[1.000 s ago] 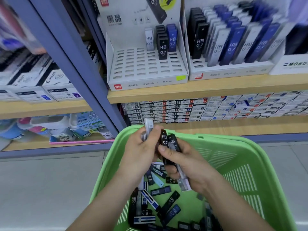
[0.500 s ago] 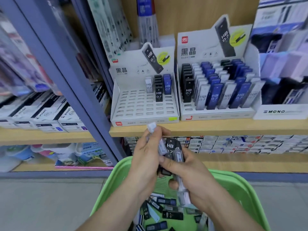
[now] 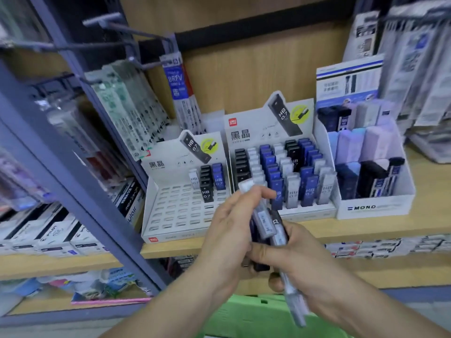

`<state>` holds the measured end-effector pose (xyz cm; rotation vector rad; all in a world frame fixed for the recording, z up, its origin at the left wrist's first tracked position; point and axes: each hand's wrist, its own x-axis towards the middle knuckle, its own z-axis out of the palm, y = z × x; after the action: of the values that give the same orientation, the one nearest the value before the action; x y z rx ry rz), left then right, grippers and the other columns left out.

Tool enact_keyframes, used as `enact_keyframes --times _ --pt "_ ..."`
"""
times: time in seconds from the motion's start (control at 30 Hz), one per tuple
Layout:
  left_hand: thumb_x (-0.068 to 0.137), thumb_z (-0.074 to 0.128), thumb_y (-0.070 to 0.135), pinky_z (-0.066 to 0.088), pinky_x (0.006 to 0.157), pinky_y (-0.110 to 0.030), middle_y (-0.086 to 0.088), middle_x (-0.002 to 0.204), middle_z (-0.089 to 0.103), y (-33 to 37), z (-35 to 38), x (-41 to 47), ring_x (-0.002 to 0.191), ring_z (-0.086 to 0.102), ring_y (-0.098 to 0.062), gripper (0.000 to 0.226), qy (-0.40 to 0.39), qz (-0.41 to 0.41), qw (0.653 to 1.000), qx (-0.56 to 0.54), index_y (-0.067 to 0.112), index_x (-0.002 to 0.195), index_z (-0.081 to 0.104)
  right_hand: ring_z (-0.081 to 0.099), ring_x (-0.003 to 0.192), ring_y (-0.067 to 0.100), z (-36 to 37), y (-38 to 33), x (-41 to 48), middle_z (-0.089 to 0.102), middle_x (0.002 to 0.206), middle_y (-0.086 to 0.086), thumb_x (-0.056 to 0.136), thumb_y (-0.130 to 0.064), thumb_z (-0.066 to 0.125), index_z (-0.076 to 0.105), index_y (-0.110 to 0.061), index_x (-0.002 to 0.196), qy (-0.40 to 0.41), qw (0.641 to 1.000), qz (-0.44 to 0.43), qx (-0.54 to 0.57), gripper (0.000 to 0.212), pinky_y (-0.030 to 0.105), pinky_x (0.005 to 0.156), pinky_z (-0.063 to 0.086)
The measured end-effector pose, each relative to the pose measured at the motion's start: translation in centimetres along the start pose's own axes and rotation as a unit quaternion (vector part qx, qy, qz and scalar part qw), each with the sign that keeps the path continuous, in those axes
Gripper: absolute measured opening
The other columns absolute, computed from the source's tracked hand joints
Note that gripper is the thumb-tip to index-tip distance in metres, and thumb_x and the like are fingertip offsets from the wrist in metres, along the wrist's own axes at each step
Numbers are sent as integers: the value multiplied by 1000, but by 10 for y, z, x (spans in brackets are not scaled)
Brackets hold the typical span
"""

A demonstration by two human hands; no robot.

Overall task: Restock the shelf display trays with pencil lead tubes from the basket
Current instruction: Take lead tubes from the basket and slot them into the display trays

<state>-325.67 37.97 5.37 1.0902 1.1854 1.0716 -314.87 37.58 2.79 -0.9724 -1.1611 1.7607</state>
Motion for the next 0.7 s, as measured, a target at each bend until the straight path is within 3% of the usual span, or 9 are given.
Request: enact_keyframes --times 0.13,0.23,0.33,0.53,0.63,0.7 --pt "85 62 36 47 70 -39 -14 88 63 4 -2 16 74 59 -26 21 46 45 997 -37 21 94 74 59 51 16 -6 1 2 69 68 13 68 -11 82 71 -17 64 2 1000 18 23 13 19 37 34" --pt "74 68 26 47 63 -26 -7 73 63 14 -39 34 64 52 -14 28 88 105 990 -42 14 98 75 63 54 20 -13 6 9 70 70 14 75 -6 79 72 -16 66 3 998 50 26 15 19 37 36" --pt "77 72 19 49 60 -24 -6 61 62 20 -87 45 56 52 -13 33 150 139 976 77 22 109 69 63 55 21 -19 8 15 70 70 14 74 -6 78 69 -7 82 8 997 74 21 12 19 37 37" --pt "91 59 -1 58 74 -26 -13 79 72 22 -147 77 74 70 -19 35 160 118 946 255 11 125 62 61 53 20 -20 8 26 69 69 16 75 -5 77 68 -3 78 14 996 91 14 10 20 36 36" --pt "83 71 8 59 78 -34 -17 81 72 29 -165 91 77 72 -27 30 170 90 930 313 5 113 67 60 53 20 -19 11 28 68 68 16 73 -6 78 68 -4 76 10 995 95 20 11 20 36 35" --pt "77 78 20 59 77 -35 -10 73 73 32 -167 95 73 72 -26 22 176 92 908 369 11 95 73 60 53 20 -18 13 29 68 67 15 72 -6 78 68 -6 74 7 995 97 21 11 20 35 36"
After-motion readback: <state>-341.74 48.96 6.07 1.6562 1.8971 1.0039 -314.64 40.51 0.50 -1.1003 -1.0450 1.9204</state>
